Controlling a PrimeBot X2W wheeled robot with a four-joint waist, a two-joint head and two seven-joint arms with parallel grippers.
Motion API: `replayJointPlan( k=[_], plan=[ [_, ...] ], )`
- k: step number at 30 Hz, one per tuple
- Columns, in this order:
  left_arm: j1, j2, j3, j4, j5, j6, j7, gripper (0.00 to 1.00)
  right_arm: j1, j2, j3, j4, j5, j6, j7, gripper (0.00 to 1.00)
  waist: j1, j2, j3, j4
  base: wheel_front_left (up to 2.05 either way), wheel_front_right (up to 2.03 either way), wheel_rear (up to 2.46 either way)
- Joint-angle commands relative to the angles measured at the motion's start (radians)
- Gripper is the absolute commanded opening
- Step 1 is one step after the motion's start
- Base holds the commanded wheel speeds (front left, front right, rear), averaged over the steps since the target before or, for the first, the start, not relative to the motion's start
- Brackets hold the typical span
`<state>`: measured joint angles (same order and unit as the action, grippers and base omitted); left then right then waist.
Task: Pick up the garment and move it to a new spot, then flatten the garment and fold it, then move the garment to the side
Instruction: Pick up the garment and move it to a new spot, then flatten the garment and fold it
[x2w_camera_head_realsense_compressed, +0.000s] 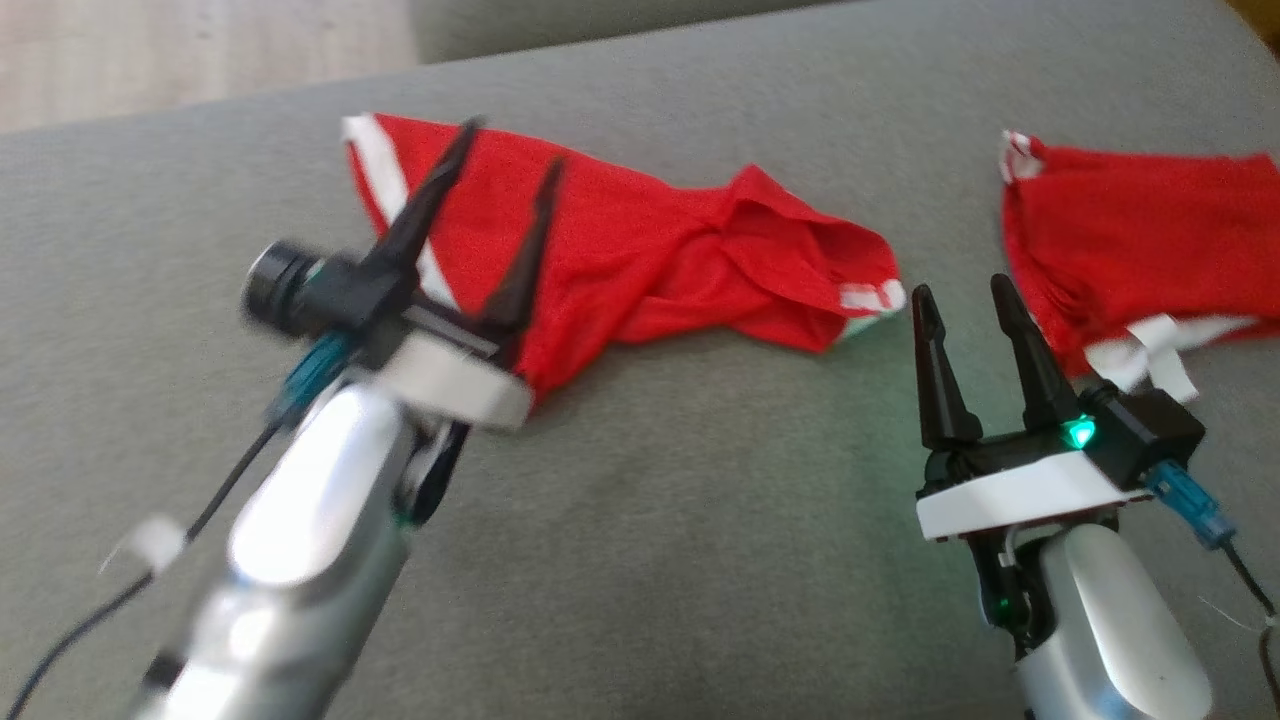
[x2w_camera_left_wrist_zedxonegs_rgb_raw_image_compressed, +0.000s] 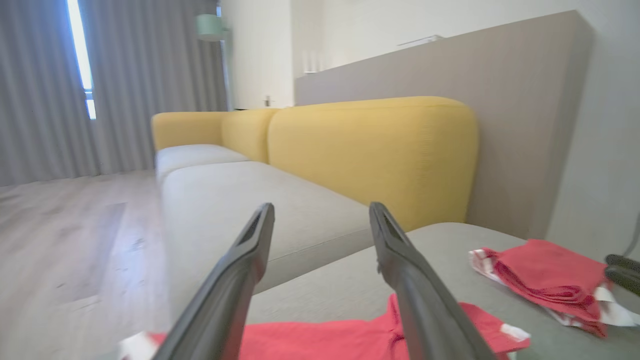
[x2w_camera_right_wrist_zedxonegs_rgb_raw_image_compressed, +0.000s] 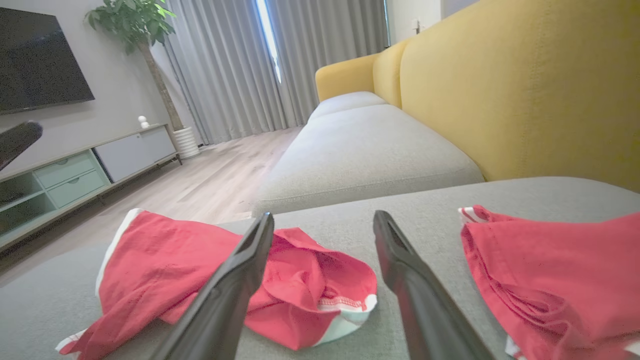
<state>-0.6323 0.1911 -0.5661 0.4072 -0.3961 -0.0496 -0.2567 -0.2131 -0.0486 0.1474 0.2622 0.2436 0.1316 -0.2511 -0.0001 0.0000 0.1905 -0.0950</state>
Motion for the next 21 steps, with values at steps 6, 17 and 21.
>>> replayJointPlan(
  k=[6,17,21],
  plan=[
    [0.160,0.046,0.165,-0.123,0.006,0.028,-0.005,1.00,0.017,-0.002,-0.007,-0.046,-0.030,-0.001,-0.011,1.00,0.0001,0.0000,-0.069,0.094,0.00,0.00,0.00],
    [0.403,-0.034,0.307,-0.178,0.044,0.019,-0.005,1.00,0.053,-0.002,-0.016,-0.048,-0.044,-0.001,-0.011,1.00,0.0001,0.0000,-0.095,0.138,0.00,0.00,0.00],
    [0.433,-0.070,0.345,-0.188,0.073,0.000,-0.005,1.00,0.056,-0.002,-0.017,-0.045,-0.046,-0.001,-0.011,1.00,0.0001,0.0000,-0.096,0.143,0.00,0.00,0.00]
  ],
)
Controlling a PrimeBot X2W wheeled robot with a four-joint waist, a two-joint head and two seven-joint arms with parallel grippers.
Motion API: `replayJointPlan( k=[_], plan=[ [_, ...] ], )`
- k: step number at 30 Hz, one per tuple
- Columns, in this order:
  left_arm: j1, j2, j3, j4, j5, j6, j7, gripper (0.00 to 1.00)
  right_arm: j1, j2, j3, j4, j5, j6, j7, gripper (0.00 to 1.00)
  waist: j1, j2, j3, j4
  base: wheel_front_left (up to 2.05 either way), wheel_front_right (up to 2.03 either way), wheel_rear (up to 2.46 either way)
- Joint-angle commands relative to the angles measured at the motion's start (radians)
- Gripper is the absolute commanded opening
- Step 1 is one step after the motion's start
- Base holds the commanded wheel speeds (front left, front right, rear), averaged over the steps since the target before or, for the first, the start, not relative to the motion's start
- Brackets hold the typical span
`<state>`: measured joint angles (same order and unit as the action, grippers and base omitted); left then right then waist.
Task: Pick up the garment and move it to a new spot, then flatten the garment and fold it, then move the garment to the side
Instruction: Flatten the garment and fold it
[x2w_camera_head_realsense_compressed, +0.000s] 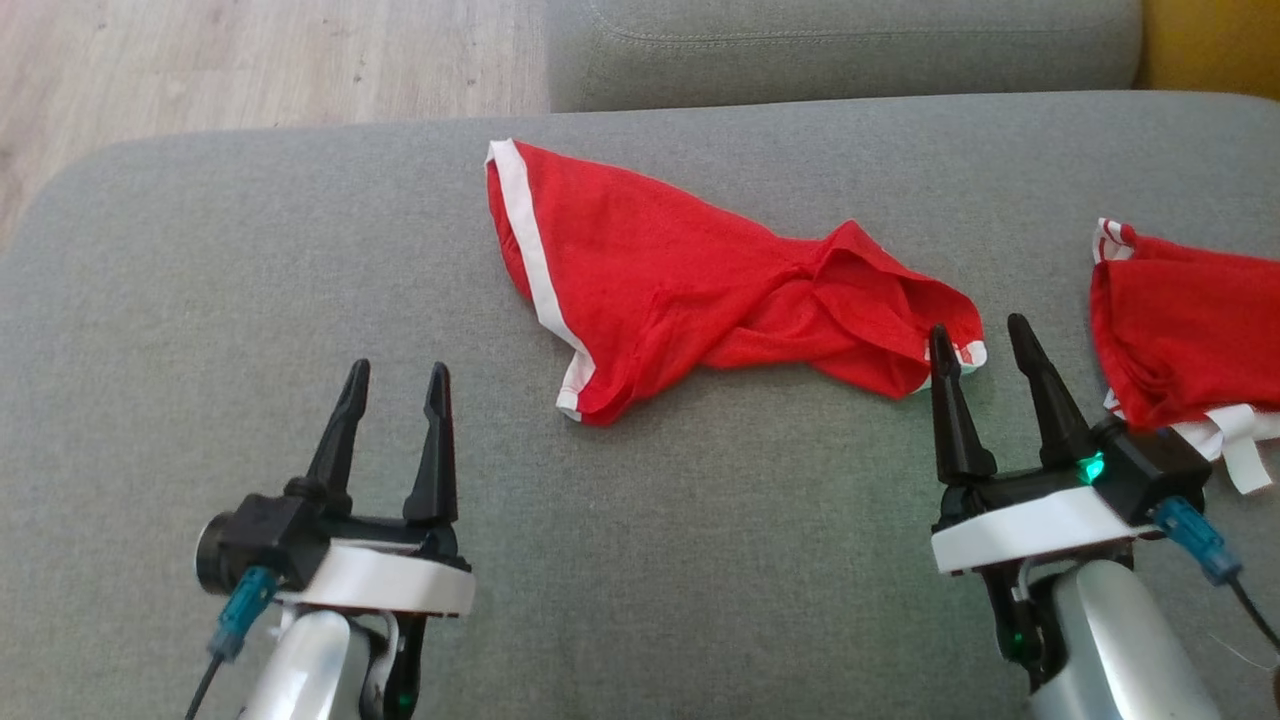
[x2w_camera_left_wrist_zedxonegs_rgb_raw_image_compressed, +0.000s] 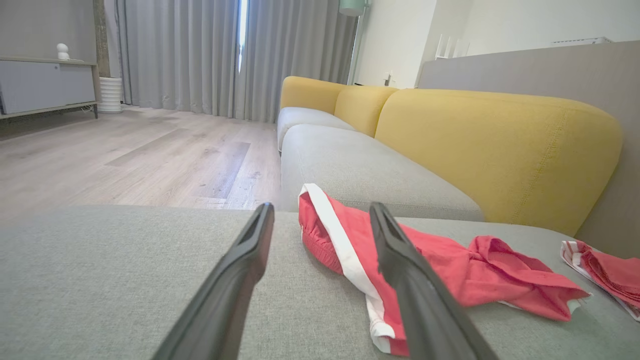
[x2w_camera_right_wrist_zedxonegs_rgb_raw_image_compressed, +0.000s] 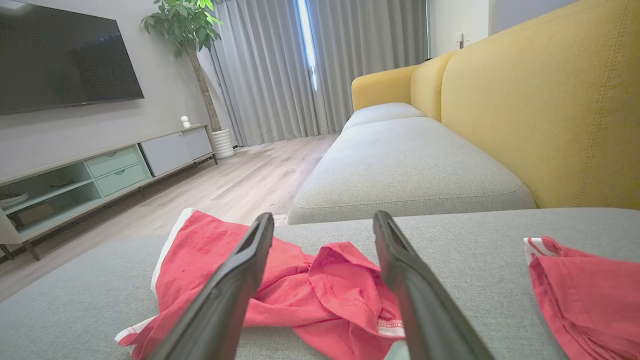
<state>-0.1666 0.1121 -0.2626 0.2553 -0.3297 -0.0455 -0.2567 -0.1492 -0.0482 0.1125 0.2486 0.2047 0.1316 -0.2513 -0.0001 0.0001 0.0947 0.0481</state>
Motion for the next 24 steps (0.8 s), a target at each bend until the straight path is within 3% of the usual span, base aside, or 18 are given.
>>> replayJointPlan(
  k=[1,13,24],
  plan=[
    [-0.030,0.002,0.049,-0.037,0.014,-0.009,-0.005,1.00,-0.008,-0.002,0.018,-0.030,-0.007,-0.001,-0.010,1.00,0.0001,-0.0001,0.000,0.001,0.00,0.00,0.00],
    [-0.042,-0.044,0.103,-0.051,0.070,-0.056,-0.005,1.00,-0.023,-0.002,0.026,-0.039,-0.026,-0.001,-0.010,1.00,0.0001,-0.0001,0.031,0.020,0.00,0.00,0.00],
    [-0.091,-0.060,0.080,-0.037,0.071,-0.074,-0.005,1.00,-0.177,-0.034,0.172,0.031,-0.138,-0.001,0.064,1.00,0.0001,-0.0001,0.114,0.111,0.00,0.00,0.00]
  ],
)
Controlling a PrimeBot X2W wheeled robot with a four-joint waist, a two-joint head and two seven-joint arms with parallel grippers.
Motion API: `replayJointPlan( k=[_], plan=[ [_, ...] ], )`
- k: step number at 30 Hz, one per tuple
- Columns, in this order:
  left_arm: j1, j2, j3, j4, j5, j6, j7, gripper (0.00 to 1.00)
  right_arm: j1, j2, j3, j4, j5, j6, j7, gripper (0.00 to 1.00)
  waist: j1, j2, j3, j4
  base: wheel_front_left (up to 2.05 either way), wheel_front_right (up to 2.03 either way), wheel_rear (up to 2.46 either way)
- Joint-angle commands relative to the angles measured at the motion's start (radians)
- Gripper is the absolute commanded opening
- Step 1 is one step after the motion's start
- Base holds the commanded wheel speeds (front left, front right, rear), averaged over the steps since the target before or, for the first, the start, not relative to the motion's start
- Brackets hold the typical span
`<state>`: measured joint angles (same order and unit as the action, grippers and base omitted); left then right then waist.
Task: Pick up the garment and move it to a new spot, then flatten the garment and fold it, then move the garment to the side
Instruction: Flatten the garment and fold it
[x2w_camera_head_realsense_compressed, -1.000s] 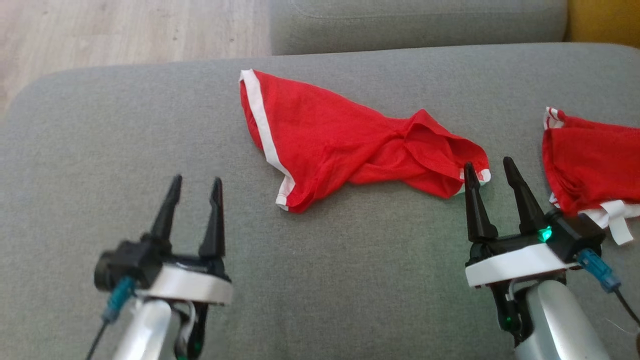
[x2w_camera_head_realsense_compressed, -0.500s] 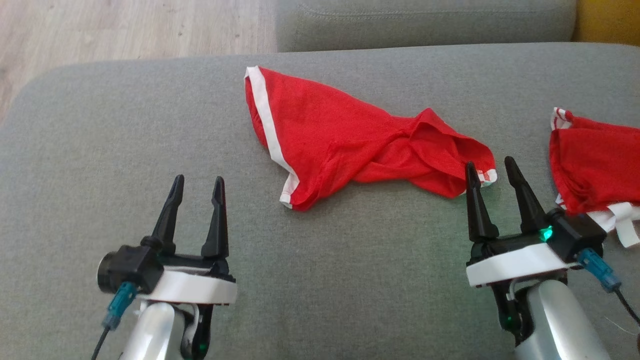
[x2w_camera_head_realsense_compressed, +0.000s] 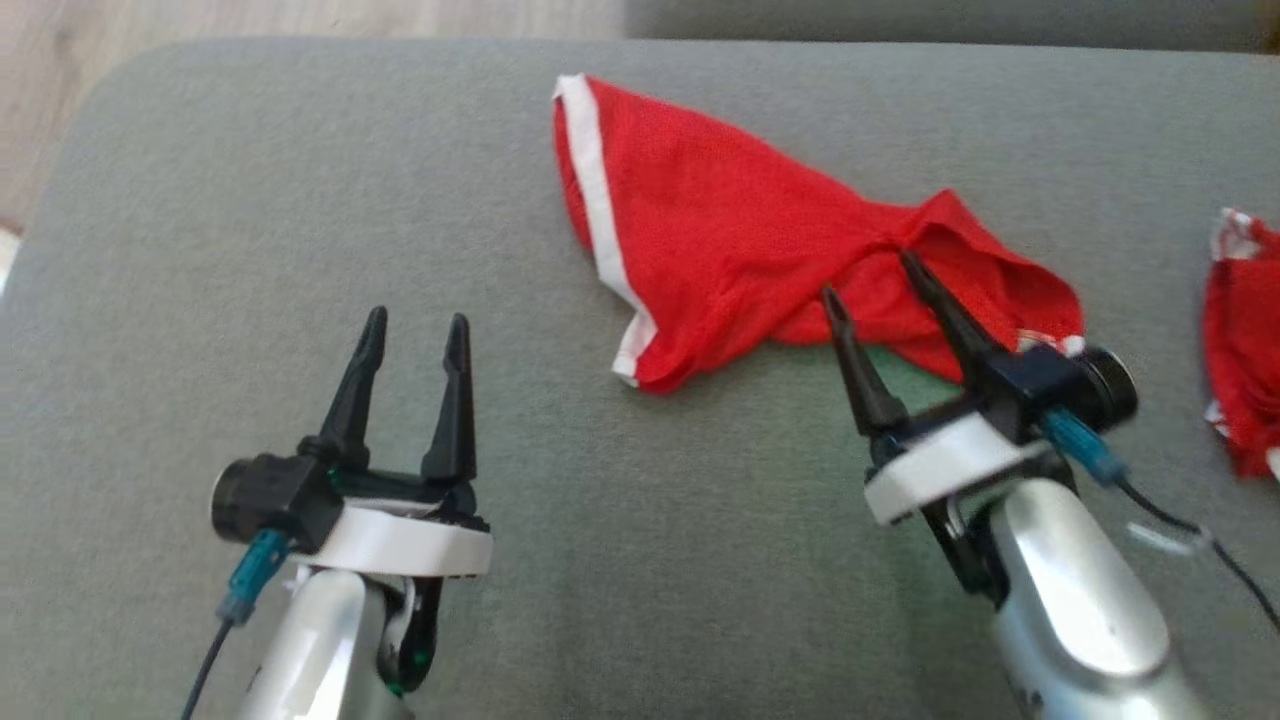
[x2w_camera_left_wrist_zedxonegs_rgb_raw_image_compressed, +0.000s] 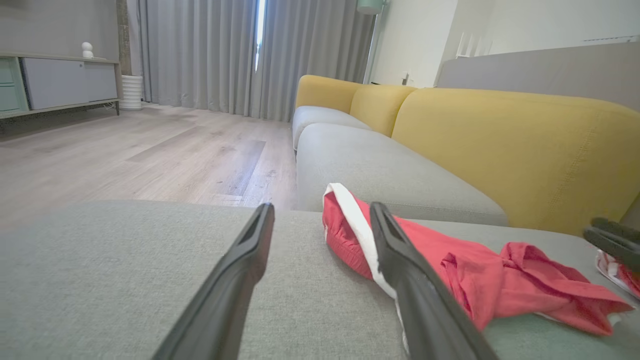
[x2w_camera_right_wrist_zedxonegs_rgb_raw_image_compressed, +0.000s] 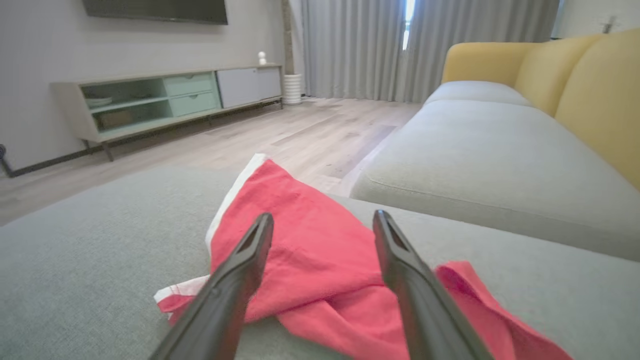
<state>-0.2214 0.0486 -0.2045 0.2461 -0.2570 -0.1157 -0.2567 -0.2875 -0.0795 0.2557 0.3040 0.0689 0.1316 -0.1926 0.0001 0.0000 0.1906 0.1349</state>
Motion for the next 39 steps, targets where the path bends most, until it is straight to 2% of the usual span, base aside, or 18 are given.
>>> replayJointPlan(
  k=[1,14,23,24,26,33,39],
  plan=[
    [-0.039,0.003,0.014,-0.025,-0.003,-0.005,-0.005,1.00,-0.059,-0.013,0.056,-0.011,0.000,-0.001,0.022,1.00,-0.0001,0.0000,0.022,0.036,0.00,0.00,0.00],
    [-0.061,0.002,-0.060,-0.017,-0.083,0.020,-0.005,1.00,-0.281,-0.137,0.509,0.229,0.137,-0.001,0.203,1.00,-0.0001,0.0000,0.045,0.164,0.00,0.00,0.00],
    [-0.059,0.002,-0.087,-0.020,-0.107,0.035,-0.005,1.00,-0.354,-0.149,0.601,0.379,0.162,-0.001,0.224,1.00,-0.0001,0.0000,0.053,0.198,0.00,0.00,0.00],
    [-0.059,0.002,-0.088,-0.020,-0.109,0.036,-0.005,1.00,-0.359,-0.148,0.611,0.398,0.168,-0.001,0.233,0.93,-0.0001,0.0000,0.055,0.200,0.00,0.00,0.00],
    [-0.059,0.002,-0.089,-0.019,-0.111,0.037,-0.005,1.00,-0.373,-0.146,0.636,0.427,0.179,-0.001,0.246,0.00,-0.0001,0.0000,0.057,0.202,0.00,0.00,0.00],
    [-0.054,0.002,-0.077,-0.011,-0.105,0.042,-0.005,1.00,-0.436,-0.119,0.643,0.423,0.216,-0.001,0.151,0.00,-0.0001,0.0000,0.037,0.181,0.00,0.00,0.00],
    [-0.041,0.002,-0.065,-0.006,-0.094,0.039,-0.005,1.00,-0.494,-0.071,0.628,0.354,0.258,-0.001,0.066,0.00,-0.0001,0.0000,-0.009,0.151,0.00,0.00,0.00]
  ],
)
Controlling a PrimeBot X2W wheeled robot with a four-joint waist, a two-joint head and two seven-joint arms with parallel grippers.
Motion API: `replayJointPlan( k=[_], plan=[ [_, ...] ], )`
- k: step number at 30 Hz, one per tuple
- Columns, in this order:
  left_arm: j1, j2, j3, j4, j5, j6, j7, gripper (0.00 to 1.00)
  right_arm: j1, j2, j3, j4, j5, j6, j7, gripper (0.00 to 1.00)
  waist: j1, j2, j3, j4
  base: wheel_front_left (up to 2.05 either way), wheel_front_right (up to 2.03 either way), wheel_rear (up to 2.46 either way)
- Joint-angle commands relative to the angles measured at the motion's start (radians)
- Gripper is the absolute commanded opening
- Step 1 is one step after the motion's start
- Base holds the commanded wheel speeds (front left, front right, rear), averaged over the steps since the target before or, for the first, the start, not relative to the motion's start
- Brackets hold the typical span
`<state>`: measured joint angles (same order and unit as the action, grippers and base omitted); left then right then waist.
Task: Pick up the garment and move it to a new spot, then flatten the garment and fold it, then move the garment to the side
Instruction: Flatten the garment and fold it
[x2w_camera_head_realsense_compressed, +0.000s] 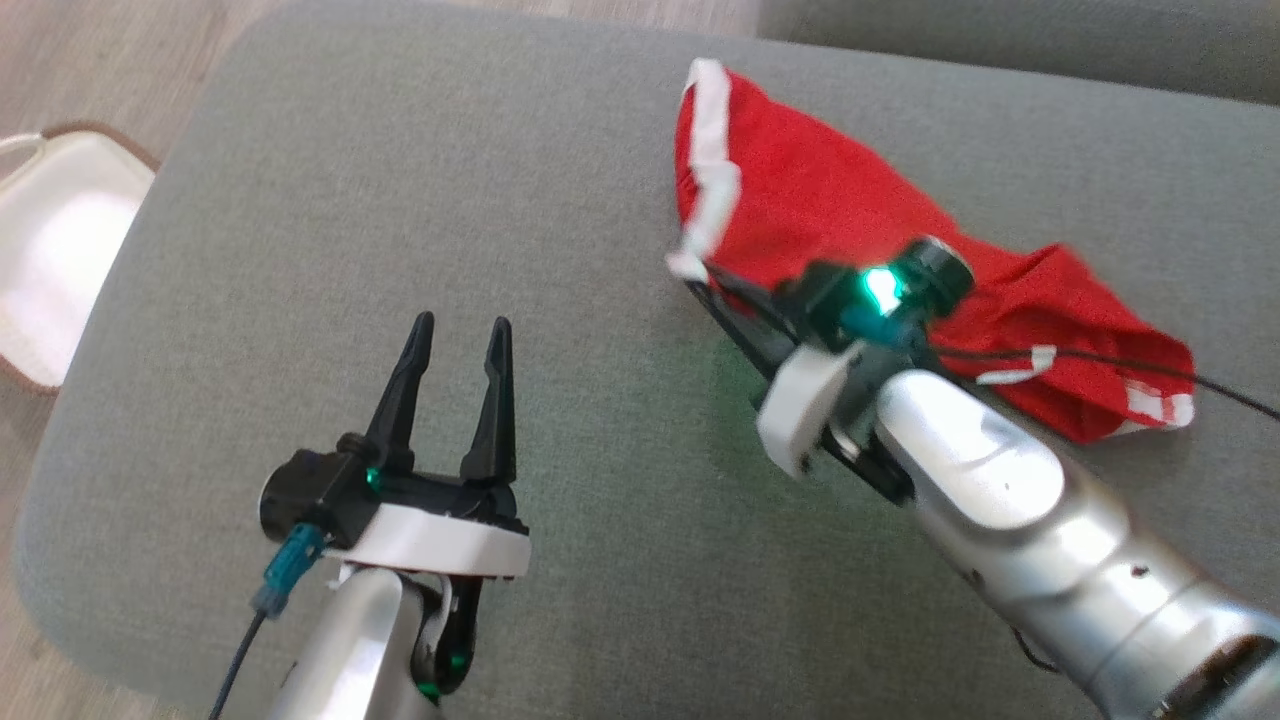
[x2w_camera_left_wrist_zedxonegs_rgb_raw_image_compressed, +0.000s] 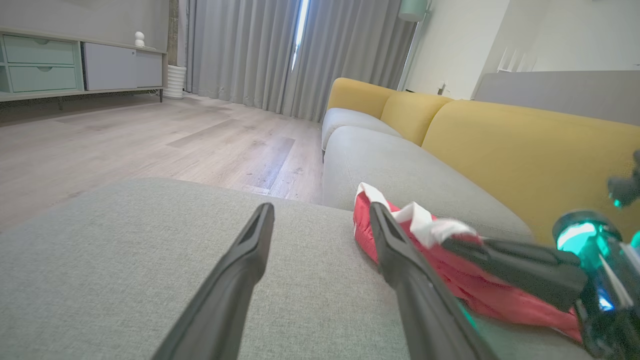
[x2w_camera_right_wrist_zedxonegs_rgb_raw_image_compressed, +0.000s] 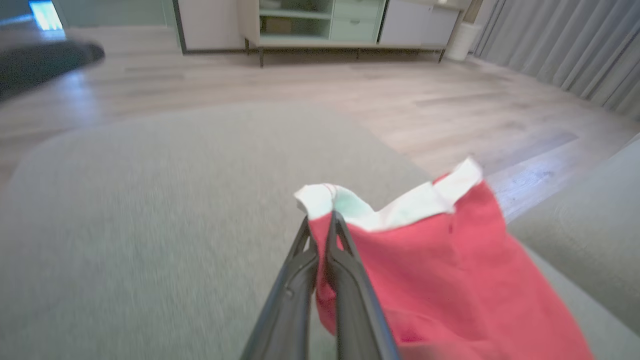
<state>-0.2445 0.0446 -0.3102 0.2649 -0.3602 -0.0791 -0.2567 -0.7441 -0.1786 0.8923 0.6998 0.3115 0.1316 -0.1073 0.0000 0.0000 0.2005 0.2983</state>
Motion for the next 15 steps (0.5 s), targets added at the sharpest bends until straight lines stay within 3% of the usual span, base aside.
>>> replayJointPlan(
  k=[1,5,9,15],
  plan=[
    [-0.014,0.006,0.043,-0.025,0.012,0.002,-0.005,1.00,-0.049,0.037,-0.015,-0.058,0.030,-0.001,-0.031,0.00,0.0000,0.0000,-0.026,-0.017,0.00,0.00,0.00],
    [-0.001,0.006,0.050,-0.024,0.020,-0.001,-0.005,1.00,-0.126,0.041,-0.093,-0.099,0.065,-0.001,-0.067,0.00,0.0000,0.0000,-0.056,-0.026,0.00,0.00,0.00],
    [0.008,0.006,0.056,-0.030,0.021,-0.004,-0.005,1.00,-0.211,-0.002,-0.239,-0.060,0.094,-0.001,-0.073,0.00,0.0000,0.0000,-0.064,-0.026,0.00,0.00,0.00],
    [0.011,0.006,0.045,-0.042,0.013,-0.007,-0.005,1.00,-0.313,-0.138,-0.445,0.102,0.071,-0.001,-0.069,0.00,0.0000,0.0000,-0.040,-0.004,0.00,0.00,0.00]
  ],
)
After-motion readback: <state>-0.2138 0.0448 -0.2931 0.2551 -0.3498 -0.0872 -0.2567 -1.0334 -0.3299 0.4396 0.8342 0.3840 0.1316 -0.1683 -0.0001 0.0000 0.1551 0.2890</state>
